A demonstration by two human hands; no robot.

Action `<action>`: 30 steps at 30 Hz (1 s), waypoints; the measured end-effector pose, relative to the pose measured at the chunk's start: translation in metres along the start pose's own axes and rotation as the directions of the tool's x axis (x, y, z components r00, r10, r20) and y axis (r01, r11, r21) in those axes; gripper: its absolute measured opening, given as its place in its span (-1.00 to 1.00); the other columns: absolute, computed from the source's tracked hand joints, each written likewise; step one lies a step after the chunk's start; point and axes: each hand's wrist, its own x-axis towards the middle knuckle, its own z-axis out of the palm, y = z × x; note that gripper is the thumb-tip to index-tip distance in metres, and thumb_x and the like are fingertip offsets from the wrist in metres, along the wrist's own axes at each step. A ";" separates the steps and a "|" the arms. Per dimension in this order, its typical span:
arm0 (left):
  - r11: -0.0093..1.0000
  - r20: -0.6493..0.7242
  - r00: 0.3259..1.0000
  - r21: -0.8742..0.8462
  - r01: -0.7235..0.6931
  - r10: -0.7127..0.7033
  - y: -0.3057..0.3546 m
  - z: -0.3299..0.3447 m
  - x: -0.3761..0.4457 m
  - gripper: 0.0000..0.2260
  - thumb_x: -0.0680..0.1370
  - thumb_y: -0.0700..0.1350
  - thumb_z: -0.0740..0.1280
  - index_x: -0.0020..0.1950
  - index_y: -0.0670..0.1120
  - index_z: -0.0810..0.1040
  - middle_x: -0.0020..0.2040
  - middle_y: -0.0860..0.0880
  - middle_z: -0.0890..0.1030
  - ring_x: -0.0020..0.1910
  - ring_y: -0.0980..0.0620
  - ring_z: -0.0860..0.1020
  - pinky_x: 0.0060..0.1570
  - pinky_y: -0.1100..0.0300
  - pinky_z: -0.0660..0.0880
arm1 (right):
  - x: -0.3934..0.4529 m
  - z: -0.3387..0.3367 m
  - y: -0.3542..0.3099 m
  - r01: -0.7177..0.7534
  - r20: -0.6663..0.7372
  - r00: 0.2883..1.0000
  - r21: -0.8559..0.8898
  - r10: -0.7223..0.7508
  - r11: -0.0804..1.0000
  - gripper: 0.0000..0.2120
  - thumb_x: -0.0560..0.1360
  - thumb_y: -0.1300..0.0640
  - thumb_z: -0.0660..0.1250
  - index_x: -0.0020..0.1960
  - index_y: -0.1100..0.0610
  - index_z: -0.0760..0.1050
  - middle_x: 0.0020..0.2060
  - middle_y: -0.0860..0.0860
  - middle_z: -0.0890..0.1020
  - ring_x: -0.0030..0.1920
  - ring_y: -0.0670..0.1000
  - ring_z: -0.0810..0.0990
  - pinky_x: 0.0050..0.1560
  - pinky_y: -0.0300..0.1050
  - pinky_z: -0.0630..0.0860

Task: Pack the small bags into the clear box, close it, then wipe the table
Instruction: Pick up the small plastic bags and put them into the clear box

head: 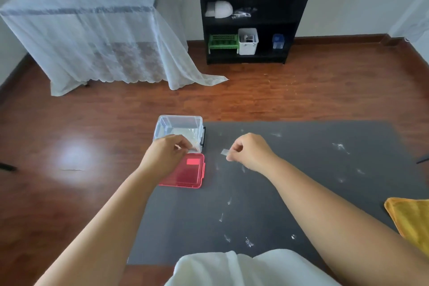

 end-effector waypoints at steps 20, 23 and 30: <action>0.971 -0.094 0.995 0.240 0.007 0.017 -0.072 -0.005 0.062 -0.77 0.56 -0.07 0.28 0.18 0.13 0.55 0.07 0.07 0.64 0.29 -0.02 0.32 0.14 0.04 0.13 | 0.099 0.053 -0.108 0.206 0.110 0.977 -0.302 -0.181 0.931 -0.62 0.48 0.19 0.42 0.27 -0.01 0.53 0.05 -0.01 0.61 -0.05 0.04 0.57 -0.05 -0.03 0.57; 0.991 -0.222 0.975 0.136 0.004 0.026 -0.080 -0.005 0.055 -0.77 0.55 -0.06 0.30 0.19 0.11 0.55 0.14 0.08 0.60 0.22 -0.08 0.40 0.13 0.02 0.23 | 0.099 0.057 -0.095 0.232 0.014 0.972 -0.178 -0.233 0.956 -0.57 0.43 0.14 0.49 0.27 0.01 0.52 0.03 -0.03 0.57 -0.04 0.02 0.55 -0.11 -0.16 0.48; 0.891 -0.288 0.907 -0.421 0.167 -0.306 -0.103 0.004 0.009 -0.78 0.48 -0.10 0.34 -0.09 0.26 0.49 -0.02 0.21 0.54 -0.14 0.30 0.54 -0.20 0.34 0.44 | 0.051 0.082 -0.057 0.085 -0.390 0.917 0.381 0.076 0.921 -0.82 0.47 0.07 0.37 0.04 -0.10 0.47 -0.28 -0.14 0.59 -0.25 -0.22 0.54 -0.25 -0.35 0.41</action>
